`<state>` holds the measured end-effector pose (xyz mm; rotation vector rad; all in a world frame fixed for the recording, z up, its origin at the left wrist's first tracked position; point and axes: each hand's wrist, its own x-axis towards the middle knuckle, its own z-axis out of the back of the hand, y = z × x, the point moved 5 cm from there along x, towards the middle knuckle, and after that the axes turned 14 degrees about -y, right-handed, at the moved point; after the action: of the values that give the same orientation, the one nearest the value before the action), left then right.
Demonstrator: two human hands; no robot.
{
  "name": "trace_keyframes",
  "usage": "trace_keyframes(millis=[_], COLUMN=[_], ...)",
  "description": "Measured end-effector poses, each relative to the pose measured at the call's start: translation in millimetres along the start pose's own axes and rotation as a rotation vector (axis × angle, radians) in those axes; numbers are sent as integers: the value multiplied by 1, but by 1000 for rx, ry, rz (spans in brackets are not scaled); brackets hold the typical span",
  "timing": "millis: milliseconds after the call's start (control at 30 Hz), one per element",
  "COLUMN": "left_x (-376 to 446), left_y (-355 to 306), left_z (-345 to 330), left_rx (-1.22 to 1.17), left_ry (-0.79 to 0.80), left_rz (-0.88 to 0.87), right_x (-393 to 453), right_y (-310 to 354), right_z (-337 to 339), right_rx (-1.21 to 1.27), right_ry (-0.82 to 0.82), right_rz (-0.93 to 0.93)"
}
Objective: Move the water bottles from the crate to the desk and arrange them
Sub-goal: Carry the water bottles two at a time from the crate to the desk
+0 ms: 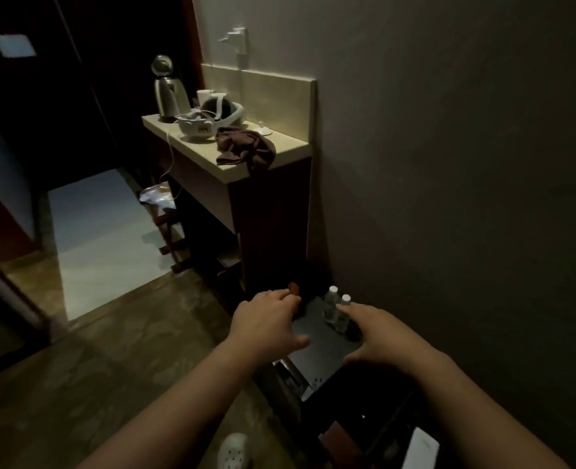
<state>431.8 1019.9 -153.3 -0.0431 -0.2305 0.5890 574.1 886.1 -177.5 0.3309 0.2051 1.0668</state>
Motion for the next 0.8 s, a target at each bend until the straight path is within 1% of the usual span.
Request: trace_keyframes(millis=[133,267,367,500,633,800], left_x=[89,174,227,281,313,338], left_y=[39,71,87,90,80,68], left_z=[-43,-76,-95,-133,-185,-264], left_rx=[-36,-100,-145,-185,-237,-292], left_ry=[32,84,127,198,290,402], left_rz=[-130,-274,-365,-477,-535,-475], right_x=[70,130,161,187,203,223], right_y=[-11,-21,-27,-49,-78,-125], right_z=[-13,-26,-32,-39,-60,-111], right_rx=[-3,52,87,98,122,167], right_ry=[-34,-102,-105,-103,-113,-97], right_rz=[-154,-362,-510,-692,-830,-897])
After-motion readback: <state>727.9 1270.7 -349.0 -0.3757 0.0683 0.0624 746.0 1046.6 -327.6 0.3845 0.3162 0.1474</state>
